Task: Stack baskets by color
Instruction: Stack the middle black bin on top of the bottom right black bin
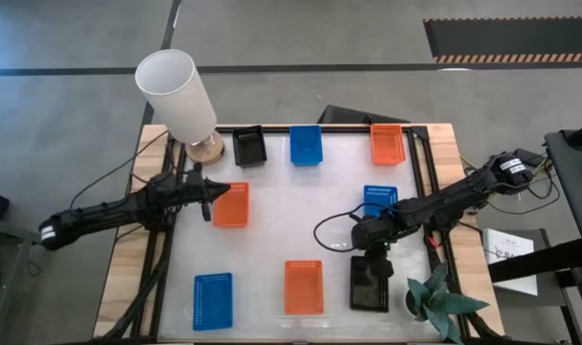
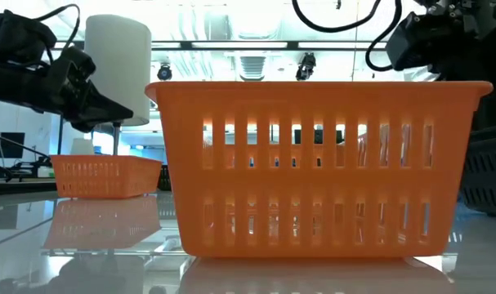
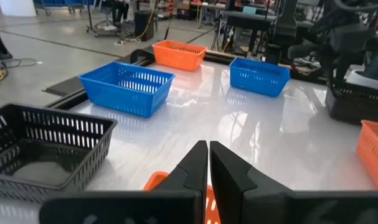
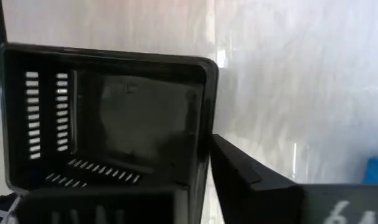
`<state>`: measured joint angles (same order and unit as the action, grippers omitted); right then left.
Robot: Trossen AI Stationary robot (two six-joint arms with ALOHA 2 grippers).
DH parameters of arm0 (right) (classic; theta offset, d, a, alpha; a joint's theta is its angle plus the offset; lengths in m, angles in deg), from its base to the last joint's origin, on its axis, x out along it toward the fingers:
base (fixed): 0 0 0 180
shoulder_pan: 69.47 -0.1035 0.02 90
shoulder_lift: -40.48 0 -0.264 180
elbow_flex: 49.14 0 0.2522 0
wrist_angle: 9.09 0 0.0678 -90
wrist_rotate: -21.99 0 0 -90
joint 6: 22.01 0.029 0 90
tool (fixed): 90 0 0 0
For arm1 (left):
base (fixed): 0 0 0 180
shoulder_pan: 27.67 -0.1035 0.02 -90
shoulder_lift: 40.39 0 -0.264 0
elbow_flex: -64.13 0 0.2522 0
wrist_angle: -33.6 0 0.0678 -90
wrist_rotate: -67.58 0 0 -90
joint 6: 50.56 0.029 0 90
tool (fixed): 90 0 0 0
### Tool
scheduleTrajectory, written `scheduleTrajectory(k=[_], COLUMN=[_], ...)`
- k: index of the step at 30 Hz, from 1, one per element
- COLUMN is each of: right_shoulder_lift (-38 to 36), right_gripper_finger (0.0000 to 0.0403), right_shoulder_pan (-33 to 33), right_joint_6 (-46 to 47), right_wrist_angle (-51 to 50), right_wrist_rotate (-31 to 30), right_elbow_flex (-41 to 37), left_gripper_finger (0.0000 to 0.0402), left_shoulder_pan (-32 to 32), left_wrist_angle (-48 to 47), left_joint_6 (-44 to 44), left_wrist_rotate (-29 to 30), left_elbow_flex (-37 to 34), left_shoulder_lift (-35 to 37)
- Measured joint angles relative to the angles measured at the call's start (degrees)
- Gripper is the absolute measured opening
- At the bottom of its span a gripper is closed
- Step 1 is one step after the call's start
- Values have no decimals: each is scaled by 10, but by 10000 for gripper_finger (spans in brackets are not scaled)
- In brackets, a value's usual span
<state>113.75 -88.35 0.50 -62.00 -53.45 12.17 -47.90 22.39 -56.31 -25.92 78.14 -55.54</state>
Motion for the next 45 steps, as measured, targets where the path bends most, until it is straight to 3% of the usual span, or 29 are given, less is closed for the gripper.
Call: scheduleTrajectory(k=[6,10,14,22,29,38,45], right_shoulder_lift=[0,-1,-7,-12,-12,-8,-7], right_gripper_finger=[103,118,97,14,9,8,8], right_shoulder_pan=[0,0,0,0,-2,-3,-2], right_joint_6=[-5,-6,-6,-28,-62,-110,-108], right_wrist_angle=[-17,-35,-41,-64,-10,173,185], right_wrist_rotate=[0,1,5,6,17,49,-14], right_elbow_flex=[7,21,33,58,56,-6,-29], left_gripper_finger=[2,2,2,2,2,2,2], left_shoulder_pan=[0,0,0,0,0,0,0], left_wrist_angle=[1,20,38,40,40,41,47], left_joint_6=[0,0,1,1,6,6,2], left_wrist_rotate=[0,0,0,0,0,0,0], left_elbow_flex=[0,0,0,0,7,15,16], left_shoulder_lift=[-19,-28,-37,-50,-61,-81,-98])
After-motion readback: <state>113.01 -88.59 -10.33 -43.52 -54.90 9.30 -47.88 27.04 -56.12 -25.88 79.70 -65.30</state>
